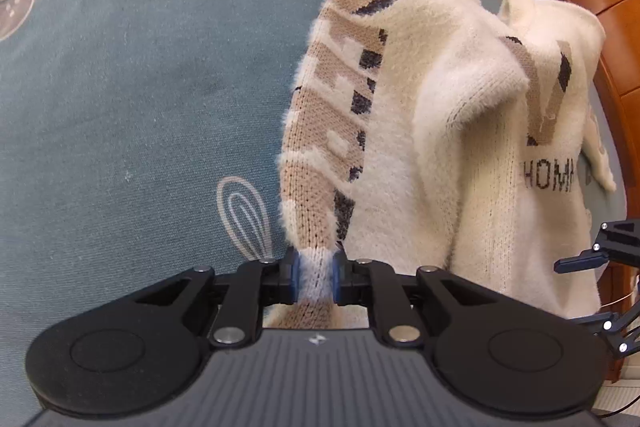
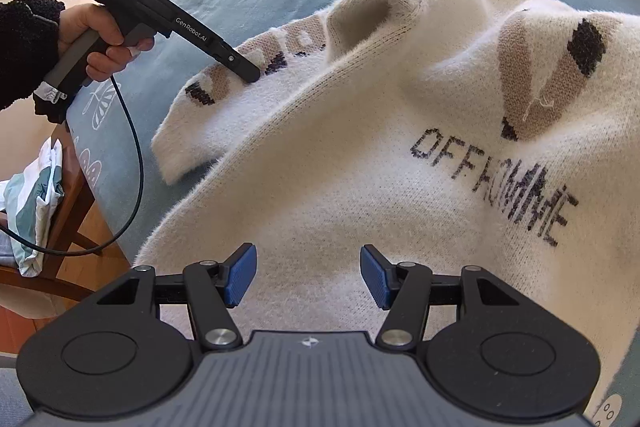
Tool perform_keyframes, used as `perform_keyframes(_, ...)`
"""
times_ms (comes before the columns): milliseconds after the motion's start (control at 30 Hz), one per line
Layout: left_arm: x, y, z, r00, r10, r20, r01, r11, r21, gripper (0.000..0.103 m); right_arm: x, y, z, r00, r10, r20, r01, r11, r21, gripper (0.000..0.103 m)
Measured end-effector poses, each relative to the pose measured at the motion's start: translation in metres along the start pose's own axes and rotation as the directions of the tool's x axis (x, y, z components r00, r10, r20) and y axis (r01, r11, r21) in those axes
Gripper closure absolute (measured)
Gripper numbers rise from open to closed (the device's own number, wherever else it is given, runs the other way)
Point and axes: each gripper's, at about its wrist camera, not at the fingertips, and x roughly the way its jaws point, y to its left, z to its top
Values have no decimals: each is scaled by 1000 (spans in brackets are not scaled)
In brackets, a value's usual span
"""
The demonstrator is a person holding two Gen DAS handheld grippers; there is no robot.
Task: Fold clothes
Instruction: 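Grasp a lettered sleeve with the left gripper and pull it straight, then open the left gripper to release the sleeve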
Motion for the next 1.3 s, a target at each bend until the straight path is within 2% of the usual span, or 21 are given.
perform_keyframes(67,-13,-2,5,998,47,32,-48,998,28,91,1,0,1,1000,-3,-3,3,1000,-2,41)
perform_keyframes(167,-34,14,11,992,103,70,-103,995,-3,91,4,0,2,1000,-1,-9,1,1000,2,41)
perform_keyframes(300,-56,42,19,962,248,110,-243,968,-55,91,6,5,2,1000,4,-14,-5,1000,-13,41)
perform_keyframes(367,-66,53,25,940,315,135,-309,949,-63,91,7,7,2,1000,4,-16,-4,1000,-23,41)
perform_keyframes(467,-75,60,35,888,429,168,-430,902,-33,91,10,8,2,1000,4,-28,-5,1000,-31,41)
perform_keyframes(533,-77,65,45,859,478,184,-483,875,-20,91,10,7,1,999,1,-32,-2,999,-38,41)
perform_keyframes(667,-85,80,57,819,541,192,-540,839,-59,91,7,5,1,999,-7,-31,5,999,-44,41)
perform_keyframes(700,-87,85,57,815,552,179,-549,833,-67,91,6,4,1,1000,-10,-29,9,999,-42,41)
perform_keyframes(767,-87,96,54,821,554,141,-546,833,-91,90,3,1,0,1000,-17,-24,16,999,-37,41)
perform_keyframes(800,-84,101,51,818,562,123,-554,827,-96,90,2,-2,0,1000,-20,-22,19,999,-34,41)
perform_keyframes(933,-68,115,42,783,617,75,-608,786,-115,88,1,-12,-3,999,-36,-14,36,999,-9,41)
perform_keyframes(1067,-51,121,41,767,638,60,-625,766,-151,87,-3,-18,-6,999,-44,-10,44,999,-3,41)
perform_keyframes(1100,-49,119,41,762,644,64,-633,762,-139,81,-4,-19,-7,999,-46,-11,46,999,-6,41)
perform_keyframes(1167,-47,111,39,755,653,63,-646,757,-102,80,-6,-20,-9,998,-54,-12,54,999,-11,41)
perform_keyframes(1300,-58,94,28,727,681,90,-678,732,-66,69,-14,-26,-12,996,-93,7,92,996,19,41)
